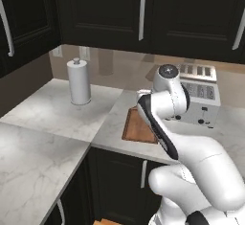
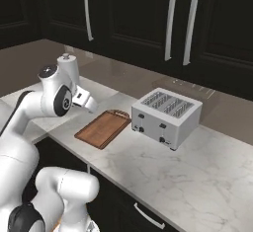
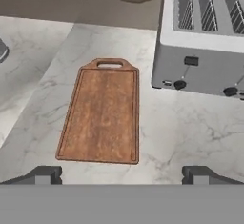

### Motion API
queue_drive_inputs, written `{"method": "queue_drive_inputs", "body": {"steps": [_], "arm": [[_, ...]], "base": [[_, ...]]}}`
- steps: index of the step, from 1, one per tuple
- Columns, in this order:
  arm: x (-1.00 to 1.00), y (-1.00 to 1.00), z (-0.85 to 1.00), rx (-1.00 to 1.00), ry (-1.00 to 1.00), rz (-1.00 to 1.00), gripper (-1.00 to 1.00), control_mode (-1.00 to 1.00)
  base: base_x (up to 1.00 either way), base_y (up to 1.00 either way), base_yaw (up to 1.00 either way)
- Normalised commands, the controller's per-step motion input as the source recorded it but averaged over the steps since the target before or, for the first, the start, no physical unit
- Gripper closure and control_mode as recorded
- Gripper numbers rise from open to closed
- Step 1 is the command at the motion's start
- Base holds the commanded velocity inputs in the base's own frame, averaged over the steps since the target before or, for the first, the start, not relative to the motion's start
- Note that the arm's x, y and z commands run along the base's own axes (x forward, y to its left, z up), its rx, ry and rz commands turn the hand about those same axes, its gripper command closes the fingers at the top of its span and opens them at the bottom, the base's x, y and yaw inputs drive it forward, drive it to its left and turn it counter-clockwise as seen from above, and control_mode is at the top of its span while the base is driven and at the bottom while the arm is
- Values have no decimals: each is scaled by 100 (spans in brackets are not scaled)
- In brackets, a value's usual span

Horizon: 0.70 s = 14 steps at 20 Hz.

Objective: Move the cutting board and knife to the sink. Then move spray from the cabinet to the counter.

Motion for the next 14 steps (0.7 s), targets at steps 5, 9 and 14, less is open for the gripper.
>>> {"method": "queue_drive_inputs", "body": {"steps": [5, 9, 14], "arm": [[36, 1, -29, 7, 4, -2, -100, -100], [42, 0, -32, 8, 2, 0, -100, -100], [49, 0, -23, 4, 0, 0, -100, -100]], "base": [[0, 0, 0], [0, 0, 0], [0, 0, 0]]}}
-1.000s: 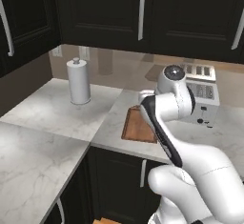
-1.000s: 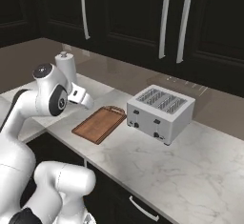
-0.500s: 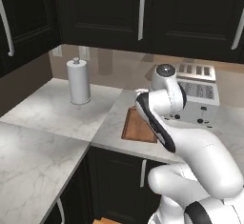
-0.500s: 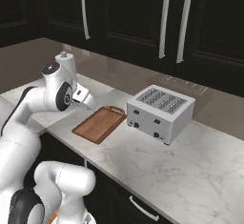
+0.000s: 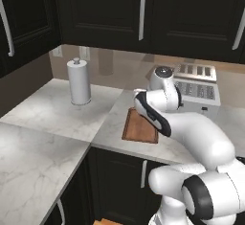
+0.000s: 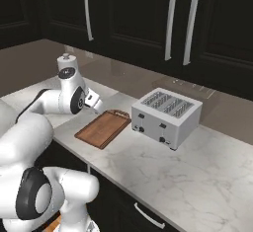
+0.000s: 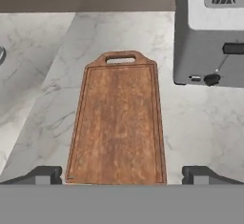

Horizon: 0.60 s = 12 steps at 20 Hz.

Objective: Move the cutting board and knife to the sink. Then move spray from the cabinet to the counter.

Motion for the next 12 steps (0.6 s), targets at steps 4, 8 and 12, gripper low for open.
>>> {"method": "queue_drive_inputs", "body": {"steps": [4, 8, 12], "arm": [[53, 0, -7, 1, 0, 0, -100, -100], [49, 0, -1, 0, 0, 0, -100, -100], [49, 0, -6, 0, 0, 0, -100, -100]], "base": [[0, 0, 0], [0, 0, 0], [0, 0, 0]]}}
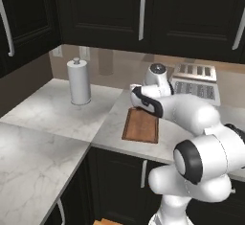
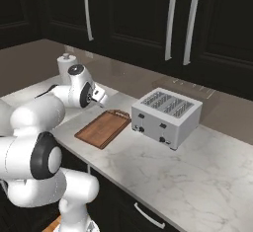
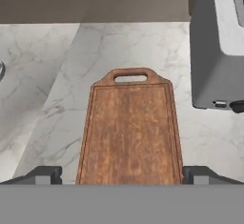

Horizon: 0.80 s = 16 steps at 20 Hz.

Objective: Move the cutting board and knife to the sink. Then move spray from the cabinet to the counter.

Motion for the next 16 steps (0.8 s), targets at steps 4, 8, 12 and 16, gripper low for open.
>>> {"method": "queue_drive_inputs", "body": {"steps": [4, 8, 12, 16], "arm": [[41, 0, 0, 0, 8, 0, -100, -100], [15, 0, 0, 0, 8, 0, -100, -100], [16, 0, -11, 0, 4, 0, -100, -100], [35, 0, -24, 0, 2, 0, -100, -100]], "base": [[0, 0, 0], [0, 0, 0], [0, 0, 0], [0, 0, 0]]}}
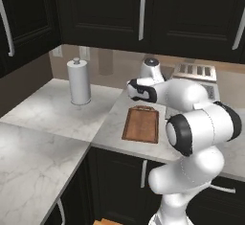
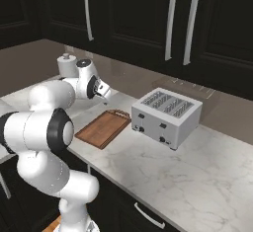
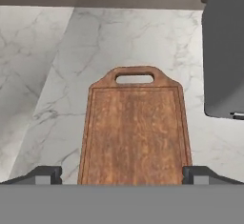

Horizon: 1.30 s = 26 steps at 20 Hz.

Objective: Move the cutting board and knife to the sink. Then move spray from the cabinet to the counter.

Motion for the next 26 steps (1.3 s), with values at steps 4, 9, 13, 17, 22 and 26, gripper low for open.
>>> {"method": "queue_drive_inputs", "body": {"steps": [4, 9, 13, 17, 22, 26], "arm": [[36, 0, -25, 0, 1, 0, -100, -100], [40, 0, -17, 0, 0, 0, -100, -100], [31, -1, -11, 0, 1, 0, -100, -100], [31, -3, -13, 0, 3, 0, -100, -100], [26, -5, -19, 0, 5, 0, -100, -100], [28, 0, -30, 0, 6, 0, -100, -100]], "base": [[0, 0, 0], [0, 0, 0], [0, 0, 0], [0, 0, 0], [0, 0, 0], [0, 0, 0]]}}
